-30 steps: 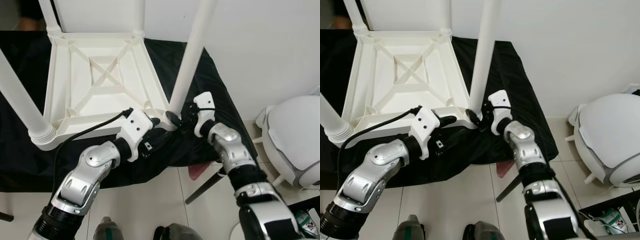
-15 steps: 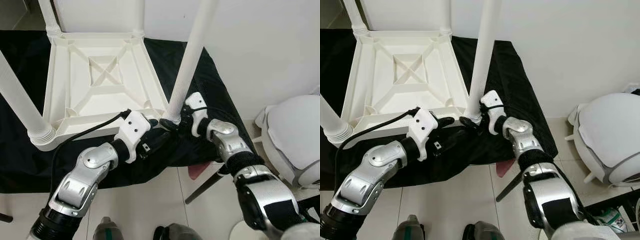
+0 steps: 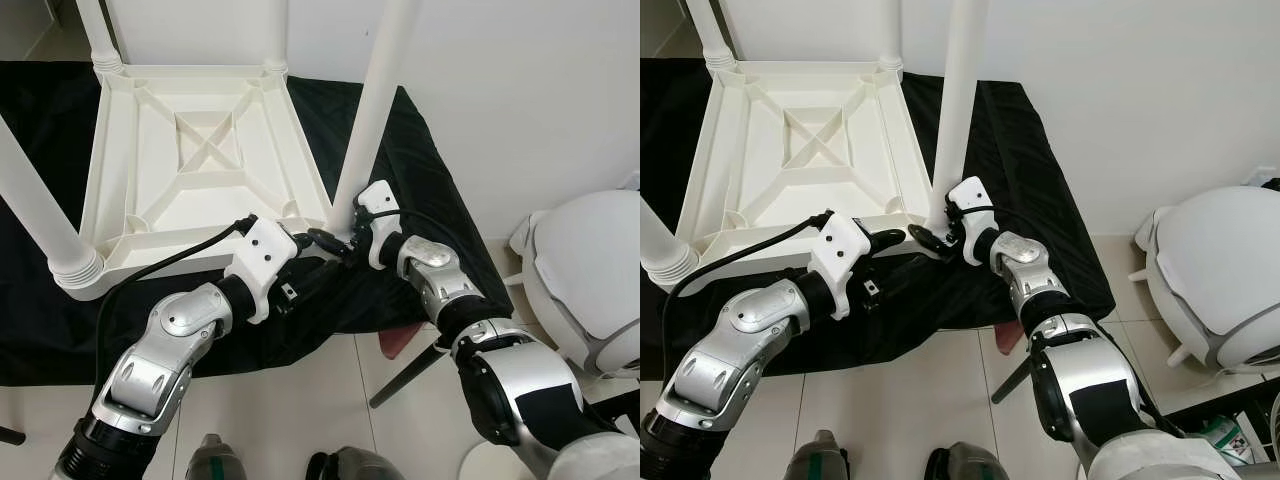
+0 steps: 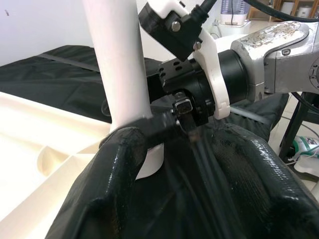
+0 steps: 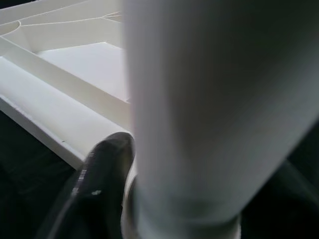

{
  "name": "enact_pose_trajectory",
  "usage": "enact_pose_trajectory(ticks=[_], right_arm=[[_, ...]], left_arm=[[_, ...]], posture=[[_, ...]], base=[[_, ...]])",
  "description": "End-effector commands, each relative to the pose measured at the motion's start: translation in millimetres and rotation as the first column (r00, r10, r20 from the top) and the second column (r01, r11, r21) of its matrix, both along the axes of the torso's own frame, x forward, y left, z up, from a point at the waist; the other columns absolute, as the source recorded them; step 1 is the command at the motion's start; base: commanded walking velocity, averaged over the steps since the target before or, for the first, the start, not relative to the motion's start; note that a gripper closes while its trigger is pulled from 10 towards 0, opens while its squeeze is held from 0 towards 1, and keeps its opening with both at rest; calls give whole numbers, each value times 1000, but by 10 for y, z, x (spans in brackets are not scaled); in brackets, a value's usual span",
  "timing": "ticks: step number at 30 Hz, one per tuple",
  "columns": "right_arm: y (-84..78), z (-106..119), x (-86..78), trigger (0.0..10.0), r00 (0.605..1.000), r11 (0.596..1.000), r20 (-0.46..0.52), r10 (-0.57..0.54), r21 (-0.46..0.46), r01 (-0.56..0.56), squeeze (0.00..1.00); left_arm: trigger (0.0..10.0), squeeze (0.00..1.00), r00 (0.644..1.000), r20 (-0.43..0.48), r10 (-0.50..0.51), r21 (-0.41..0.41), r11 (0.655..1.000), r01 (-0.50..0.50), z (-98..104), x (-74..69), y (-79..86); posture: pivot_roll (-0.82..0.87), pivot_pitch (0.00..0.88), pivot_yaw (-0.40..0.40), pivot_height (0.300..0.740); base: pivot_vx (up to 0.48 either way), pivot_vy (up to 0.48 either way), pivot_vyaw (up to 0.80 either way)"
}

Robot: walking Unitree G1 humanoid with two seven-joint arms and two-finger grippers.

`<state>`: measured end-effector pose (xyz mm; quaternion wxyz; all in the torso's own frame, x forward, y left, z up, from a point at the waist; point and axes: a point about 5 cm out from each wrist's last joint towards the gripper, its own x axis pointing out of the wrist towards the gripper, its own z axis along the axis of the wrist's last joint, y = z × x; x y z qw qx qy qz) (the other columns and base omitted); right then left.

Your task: Building children table

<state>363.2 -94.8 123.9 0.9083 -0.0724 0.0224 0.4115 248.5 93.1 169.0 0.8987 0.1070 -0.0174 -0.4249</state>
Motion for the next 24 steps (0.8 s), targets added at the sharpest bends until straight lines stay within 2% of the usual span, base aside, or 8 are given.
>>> enact_pose_trajectory(ticks=[1, 12, 13, 14, 15, 19, 22, 24], right_arm=[[-27, -96, -29, 0, 999, 1000, -42, 3, -17, -4, 0], [-81, -201, -84, 0, 998, 1000, -65, -23, -7, 22, 0], [-94, -208, -83, 10000, 996, 998, -73, -52, 14, 53, 0], [-94, -208, -83, 10000, 996, 998, -73, -52, 14, 53, 0], [-122, -203, -67, 10000, 989, 990, -70, -131, 40, 134, 0], [-158, -201, -48, 10000, 971, 970, -55, -234, 47, 237, 0], [-124, -187, -77, 10000, 931, 925, -58, -361, 103, 365, 0], [-100, -173, -98, 10000, 918, 909, -63, -390, 130, 395, 0]], left_arm=[[10000, 0, 1000, -5, 4, 6, 1000, -4, -8, 8, -8], [10000, 0, 1000, -9, -2, 0, 1000, 2, -6, 1, -27], [10000, 0, 1000, -12, -2, -2, 1000, 2, -11, -7, -31], [10000, 0, 1000, -12, -2, -2, 1000, 2, -11, -7, -31], [10000, 0, 1000, -13, -1, -3, 1000, 1, -18, -13, -35], [10000, 0, 1000, -14, -1, -4, 1000, 1, -23, -15, -37], [10000, 0, 1000, -19, -7, -8, 1000, 6, -35, -22, -53], [10000, 0, 1000, -20, -9, -9, 1000, 9, -38, -22, -61]], posture=[[91, 3, -101, 740], [83, 9, -105, 740], [80, 15, -109, 740], [80, 15, -109, 740], [77, 18, -112, 740], [71, 24, -113, 740], [55, 30, -109, 740], [55, 30, -109, 740]], base=[[0, 0, 0], [0, 0, 0], [0, 0, 0], [0, 0, 0], [0, 0, 0], [0, 0, 0], [0, 0, 0], [0, 0, 0]])
